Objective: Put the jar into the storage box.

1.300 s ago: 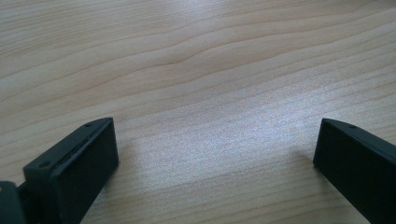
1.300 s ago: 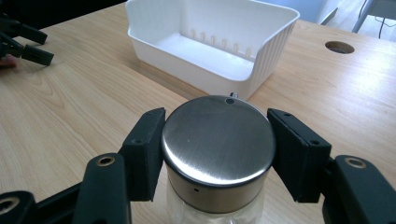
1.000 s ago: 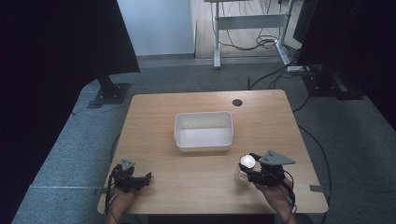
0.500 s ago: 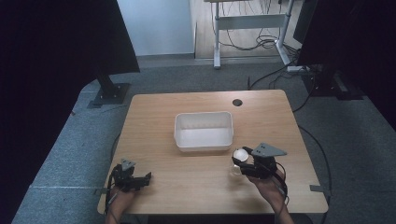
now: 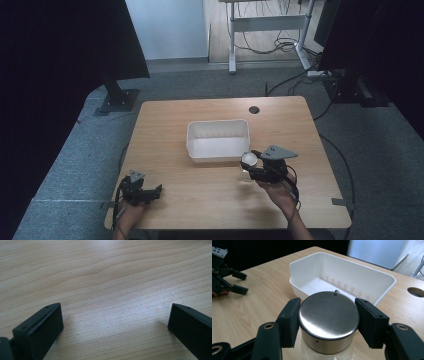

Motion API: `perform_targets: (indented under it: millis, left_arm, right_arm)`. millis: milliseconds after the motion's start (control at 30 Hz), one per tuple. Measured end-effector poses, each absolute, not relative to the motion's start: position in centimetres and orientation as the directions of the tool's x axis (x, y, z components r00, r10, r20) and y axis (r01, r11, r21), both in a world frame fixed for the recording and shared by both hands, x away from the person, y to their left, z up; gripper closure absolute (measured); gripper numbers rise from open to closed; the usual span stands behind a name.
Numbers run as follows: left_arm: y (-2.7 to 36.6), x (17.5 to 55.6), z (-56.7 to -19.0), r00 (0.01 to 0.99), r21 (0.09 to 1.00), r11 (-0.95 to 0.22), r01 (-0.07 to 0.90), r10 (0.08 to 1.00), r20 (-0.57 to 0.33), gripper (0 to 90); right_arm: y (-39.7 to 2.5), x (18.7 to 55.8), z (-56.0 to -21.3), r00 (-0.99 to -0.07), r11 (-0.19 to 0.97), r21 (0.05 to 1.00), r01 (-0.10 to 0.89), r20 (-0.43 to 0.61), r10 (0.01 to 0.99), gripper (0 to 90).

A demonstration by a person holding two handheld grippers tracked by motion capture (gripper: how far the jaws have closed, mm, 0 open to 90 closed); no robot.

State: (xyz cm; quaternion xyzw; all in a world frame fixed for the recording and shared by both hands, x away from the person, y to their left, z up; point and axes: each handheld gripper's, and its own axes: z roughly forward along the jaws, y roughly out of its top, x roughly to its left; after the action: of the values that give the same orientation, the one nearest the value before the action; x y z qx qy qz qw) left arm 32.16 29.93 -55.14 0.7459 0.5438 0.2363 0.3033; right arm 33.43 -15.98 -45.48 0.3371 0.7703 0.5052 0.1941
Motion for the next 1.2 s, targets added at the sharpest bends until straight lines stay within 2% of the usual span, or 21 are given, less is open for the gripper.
perform_targets:
  millis: [1200]
  left_arm:
    - [29.9, 32.2, -55.1, 0.297, 0.710, -0.225, 0.667, 0.955, 0.024, 0.0]
  right_arm:
    - [-12.9, 38.6, -44.2, -0.706, 0.253, 0.919, 0.301, 0.037, 0.707, 39.1]
